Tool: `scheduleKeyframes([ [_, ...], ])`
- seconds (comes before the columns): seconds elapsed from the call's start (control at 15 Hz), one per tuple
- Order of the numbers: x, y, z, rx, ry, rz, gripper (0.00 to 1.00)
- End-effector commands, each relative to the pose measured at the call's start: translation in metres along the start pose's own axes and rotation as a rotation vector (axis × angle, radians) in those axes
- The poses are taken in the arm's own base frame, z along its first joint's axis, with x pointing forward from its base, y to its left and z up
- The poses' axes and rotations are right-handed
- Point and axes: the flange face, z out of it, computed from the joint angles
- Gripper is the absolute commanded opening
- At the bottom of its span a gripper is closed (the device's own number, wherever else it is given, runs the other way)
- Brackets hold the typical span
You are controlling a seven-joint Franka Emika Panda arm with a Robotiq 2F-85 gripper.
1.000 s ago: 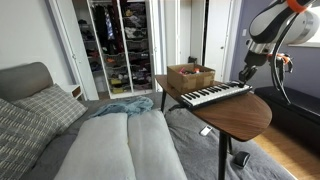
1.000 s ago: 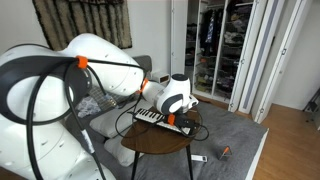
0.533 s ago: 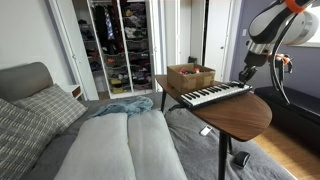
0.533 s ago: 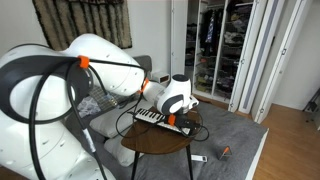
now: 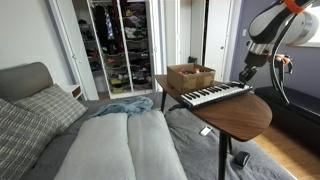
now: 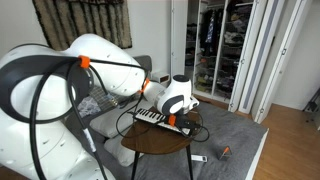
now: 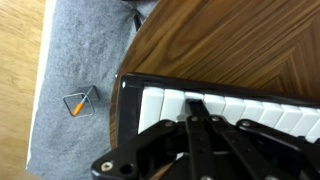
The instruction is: Press a key on the keyboard
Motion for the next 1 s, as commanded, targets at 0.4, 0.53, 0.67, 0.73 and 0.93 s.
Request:
scheduleKeyframes([
  [0.4,-0.004,-0.004,-0.023,0.005,0.026,-0.010,0.00],
  [0.53,-0.005,-0.007,-0.036,-0.004,0.050,-0.016,0.01],
  [0.67,-0.007,-0.010,-0.048,-0.013,0.071,-0.020,0.01],
  [0.73,-0.008,-0.012,-0.055,-0.009,0.080,-0.018,0.01],
  [0.93,-0.013,-0.016,-0.071,-0.016,0.080,-0.018,0.27],
])
